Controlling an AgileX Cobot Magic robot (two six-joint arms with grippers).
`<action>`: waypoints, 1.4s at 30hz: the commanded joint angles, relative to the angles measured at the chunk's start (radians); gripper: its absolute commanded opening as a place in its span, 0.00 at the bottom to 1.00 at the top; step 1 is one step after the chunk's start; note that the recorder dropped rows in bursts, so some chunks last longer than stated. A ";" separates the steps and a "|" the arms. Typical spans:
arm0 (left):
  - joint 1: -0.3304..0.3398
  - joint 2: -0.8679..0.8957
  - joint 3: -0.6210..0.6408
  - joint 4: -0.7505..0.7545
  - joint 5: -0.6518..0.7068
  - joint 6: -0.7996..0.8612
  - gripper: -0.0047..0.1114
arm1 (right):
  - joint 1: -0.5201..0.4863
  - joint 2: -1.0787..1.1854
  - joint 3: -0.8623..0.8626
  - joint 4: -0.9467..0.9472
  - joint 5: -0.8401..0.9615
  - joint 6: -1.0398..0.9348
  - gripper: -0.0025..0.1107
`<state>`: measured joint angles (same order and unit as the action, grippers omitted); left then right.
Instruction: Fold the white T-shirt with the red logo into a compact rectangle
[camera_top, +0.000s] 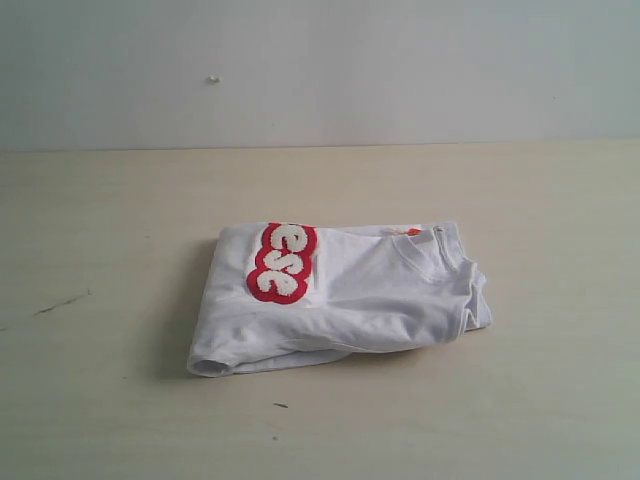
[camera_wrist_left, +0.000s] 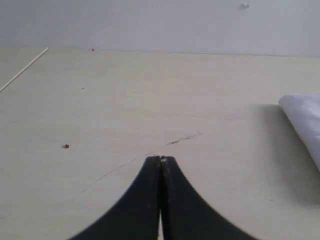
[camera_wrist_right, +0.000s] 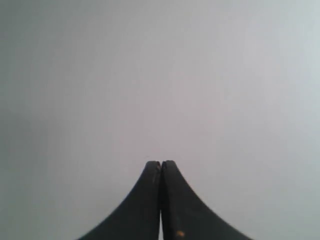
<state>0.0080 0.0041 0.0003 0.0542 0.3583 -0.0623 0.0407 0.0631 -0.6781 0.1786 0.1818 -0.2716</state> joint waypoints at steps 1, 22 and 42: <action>0.004 -0.004 0.000 0.003 -0.004 0.002 0.04 | -0.044 -0.063 0.110 -0.133 -0.024 0.098 0.02; 0.004 -0.004 0.000 0.003 -0.004 0.002 0.04 | -0.102 -0.063 0.678 -0.266 -0.040 0.405 0.02; 0.004 -0.004 0.000 0.003 -0.004 0.002 0.04 | -0.102 -0.063 0.678 -0.315 0.090 0.351 0.02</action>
<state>0.0080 0.0041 0.0003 0.0542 0.3660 -0.0602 -0.0550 0.0047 -0.0044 -0.1273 0.2733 0.0895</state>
